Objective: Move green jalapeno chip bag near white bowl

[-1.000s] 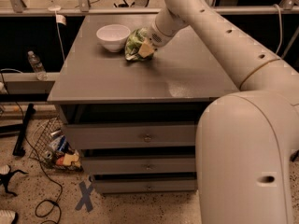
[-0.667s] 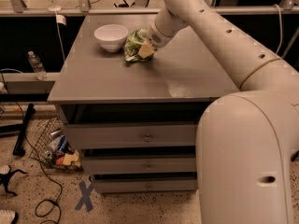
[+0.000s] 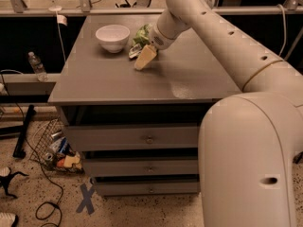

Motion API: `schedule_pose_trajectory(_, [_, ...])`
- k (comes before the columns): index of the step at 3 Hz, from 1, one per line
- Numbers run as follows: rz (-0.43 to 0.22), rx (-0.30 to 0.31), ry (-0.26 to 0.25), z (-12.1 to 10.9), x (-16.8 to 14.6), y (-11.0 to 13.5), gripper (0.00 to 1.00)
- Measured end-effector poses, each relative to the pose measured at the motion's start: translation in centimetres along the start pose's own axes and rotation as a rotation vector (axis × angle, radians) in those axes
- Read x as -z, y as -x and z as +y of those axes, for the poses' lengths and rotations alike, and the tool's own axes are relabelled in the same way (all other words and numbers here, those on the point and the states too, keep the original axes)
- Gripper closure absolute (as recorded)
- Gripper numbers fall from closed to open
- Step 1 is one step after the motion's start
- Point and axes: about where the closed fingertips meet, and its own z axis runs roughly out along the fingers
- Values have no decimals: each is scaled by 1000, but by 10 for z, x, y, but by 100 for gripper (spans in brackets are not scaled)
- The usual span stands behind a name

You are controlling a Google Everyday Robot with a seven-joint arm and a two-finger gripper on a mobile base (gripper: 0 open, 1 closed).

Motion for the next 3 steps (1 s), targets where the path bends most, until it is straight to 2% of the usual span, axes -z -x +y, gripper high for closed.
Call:
schedule_pose_trajectory(1, [-1, 0, 1, 0, -1, 0, 0])
schedule_pose_trajectory(2, [-13, 9, -35, -4, 20, 3, 0])
schedule_pose_trajectory(3, [-31, -12, -116, -14, 63, -5, 0])
